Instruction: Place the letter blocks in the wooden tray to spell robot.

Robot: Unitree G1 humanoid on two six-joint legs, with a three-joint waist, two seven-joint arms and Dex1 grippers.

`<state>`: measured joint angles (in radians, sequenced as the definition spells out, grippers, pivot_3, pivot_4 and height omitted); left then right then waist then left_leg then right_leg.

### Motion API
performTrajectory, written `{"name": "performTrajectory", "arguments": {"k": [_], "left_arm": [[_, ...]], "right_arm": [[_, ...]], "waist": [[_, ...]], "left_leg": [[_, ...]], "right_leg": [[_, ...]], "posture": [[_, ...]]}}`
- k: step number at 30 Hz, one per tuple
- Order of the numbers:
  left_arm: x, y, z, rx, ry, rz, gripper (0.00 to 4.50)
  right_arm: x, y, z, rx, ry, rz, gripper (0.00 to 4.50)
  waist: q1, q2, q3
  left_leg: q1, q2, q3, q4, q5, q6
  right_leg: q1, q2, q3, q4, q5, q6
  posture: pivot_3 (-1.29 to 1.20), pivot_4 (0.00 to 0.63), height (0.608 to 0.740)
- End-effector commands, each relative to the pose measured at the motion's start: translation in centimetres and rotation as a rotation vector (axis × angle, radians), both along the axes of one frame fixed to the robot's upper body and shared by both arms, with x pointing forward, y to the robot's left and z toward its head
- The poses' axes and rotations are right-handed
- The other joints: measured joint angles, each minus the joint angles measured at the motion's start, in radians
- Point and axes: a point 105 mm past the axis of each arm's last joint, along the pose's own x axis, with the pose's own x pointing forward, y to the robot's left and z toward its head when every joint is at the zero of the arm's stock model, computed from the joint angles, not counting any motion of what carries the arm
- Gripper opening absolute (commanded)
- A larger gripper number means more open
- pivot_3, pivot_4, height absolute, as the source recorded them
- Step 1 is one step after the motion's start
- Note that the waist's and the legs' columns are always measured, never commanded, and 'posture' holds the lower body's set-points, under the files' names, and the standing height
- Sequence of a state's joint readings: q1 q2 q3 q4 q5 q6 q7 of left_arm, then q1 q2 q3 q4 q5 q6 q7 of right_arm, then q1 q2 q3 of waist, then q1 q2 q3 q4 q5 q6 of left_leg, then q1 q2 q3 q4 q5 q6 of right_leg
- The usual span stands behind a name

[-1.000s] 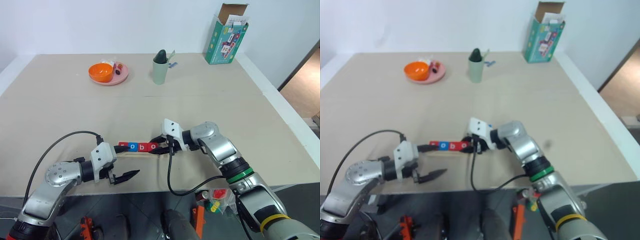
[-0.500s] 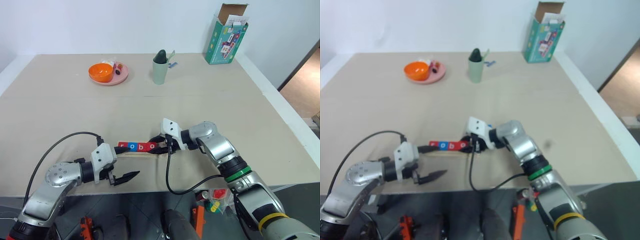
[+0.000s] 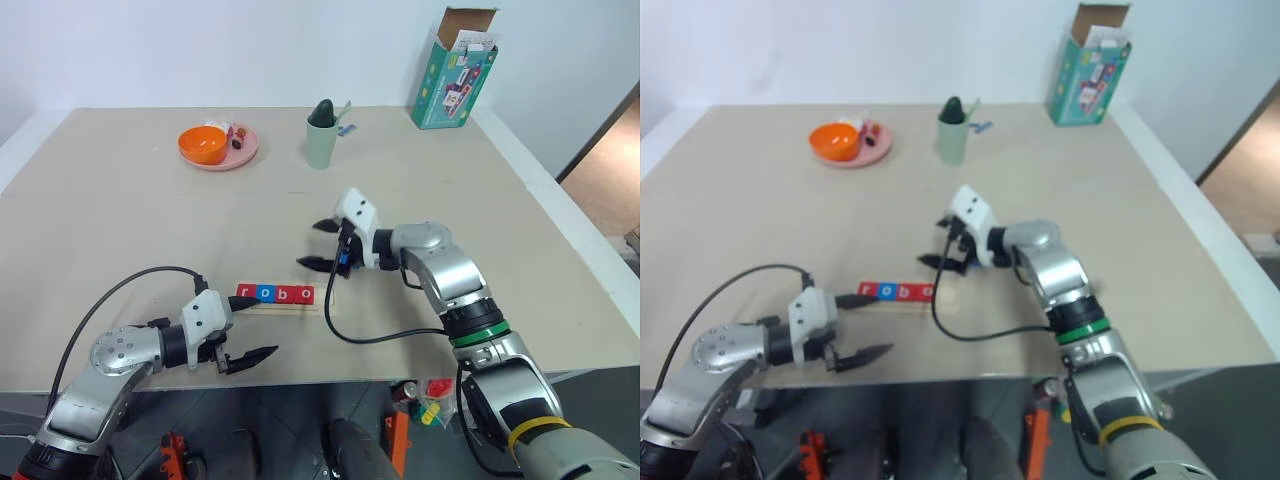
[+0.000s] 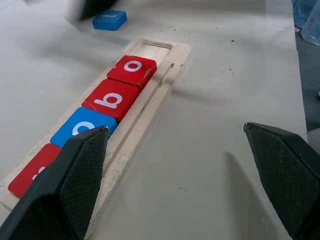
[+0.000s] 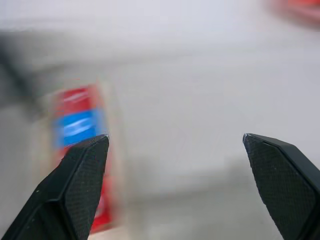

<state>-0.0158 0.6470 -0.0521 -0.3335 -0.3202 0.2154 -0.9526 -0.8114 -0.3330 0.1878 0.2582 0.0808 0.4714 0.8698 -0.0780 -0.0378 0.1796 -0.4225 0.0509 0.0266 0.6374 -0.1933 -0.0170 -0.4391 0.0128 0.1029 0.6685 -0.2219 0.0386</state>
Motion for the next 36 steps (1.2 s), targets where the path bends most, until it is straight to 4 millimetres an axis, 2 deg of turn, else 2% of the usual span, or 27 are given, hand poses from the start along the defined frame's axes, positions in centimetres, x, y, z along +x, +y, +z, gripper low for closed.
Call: {"name": "performTrajectory", "arguments": {"k": [1, 3, 9, 22, 25, 29, 32, 36], "left_arm": [[-0.2, -0.3, 1.2, -0.008, -0.043, -0.033, 4.5], [0.0, -0.2, 1.1, 0.004, -0.046, -0.036, 4.5], [0.1, -0.4, 0.9, 0.018, -0.045, -0.051, 4.5], [-0.1, -0.7, 0.5, 0.034, -0.036, -0.075, 4.5], [-0.2, -0.7, 0.4, 0.039, -0.034, -0.076, 4.5], [-0.3, -0.6, 0.4, 0.044, -0.032, -0.075, 4.5], [-0.3, -0.5, 0.4, 0.048, -0.031, -0.074, 4.5], [-0.5, -0.3, 0.3, 0.056, -0.025, -0.075, 4.5]], "right_arm": [[1.5, -2.2, 0.9, -0.008, -0.091, -0.242, 4.43], [1.0, -2.5, 0.1, 0.015, -0.078, -0.363, 4.43], [-0.8, -2.4, -1.7, 0.019, -0.023, -0.519, 4.43], [-1.8, -3.9, -4.1, 0.038, 0.117, -0.676, 4.43], [-1.9, -3.9, -4.4, 0.062, 0.157, -0.689, 3.67], [-2.4, -3.8, -4.8, 0.064, 0.192, -0.689, 2.22], [-2.8, -3.6, -5.2, 0.054, 0.203, -0.675, 1.3], [-3.6, -3.9, -5.1, 0.036, 0.179, -0.667, 1.2]], "waist": [[0.0, 0.0, 0.0], [0.0, 0.0, 0.0], [-0.002, 0.0, 0.0], [-0.001, 0.0, 0.0], [-0.001, 0.0, 0.0], [-0.001, 0.0, 0.0], [-0.001, -0.001, -0.001], [-0.001, -0.001, -0.001]], "left_leg": [[-0.001, 0.0, 0.0, 0.0, 0.0, 0.0], [-0.001, 0.0, 0.0, -0.001, 0.0, 0.0], [-0.001, 0.0, 0.0, -0.003, 0.0, 0.0], [-0.001, 0.0, 0.0, -0.001, 0.0, -0.001], [-0.001, 0.0, 0.0, -0.001, 0.0, 0.0], [-0.001, 0.0, 0.0, -0.001, 0.0, 0.0], [-0.001, 0.0, 0.0, -0.001, 0.0, 0.0], [-0.001, 0.0, 0.0, -0.001, 0.0, -0.001]], "right_leg": [[-0.001, 0.0, 0.0, 0.0, 0.0, 0.0], [-0.001, 0.0, 0.0, 0.0, 0.0, 0.001], [-0.003, 0.001, 0.001, 0.001, 0.0, 0.001], [-0.002, 0.0, 0.001, 0.0, -0.002, -0.002], [-0.002, 0.0, 0.001, 0.0, -0.001, -0.002], [-0.001, 0.0, 0.001, 0.0, -0.001, -0.002], [-0.001, 0.0, 0.001, 0.0, -0.002, -0.002], [-0.001, 0.0, 0.001, -0.001, -0.002, -0.002]], "posture": [[0.0, 0.15, 0.74], [0.0, 0.15, 0.74], [0.0, 0.15, 0.74], [0.0, 0.15, 0.74], [0.0, 0.15, 0.74], [0.0, 0.15, 0.74], [0.0, 0.15, 0.74], [0.0, 0.15, 0.74]]}}
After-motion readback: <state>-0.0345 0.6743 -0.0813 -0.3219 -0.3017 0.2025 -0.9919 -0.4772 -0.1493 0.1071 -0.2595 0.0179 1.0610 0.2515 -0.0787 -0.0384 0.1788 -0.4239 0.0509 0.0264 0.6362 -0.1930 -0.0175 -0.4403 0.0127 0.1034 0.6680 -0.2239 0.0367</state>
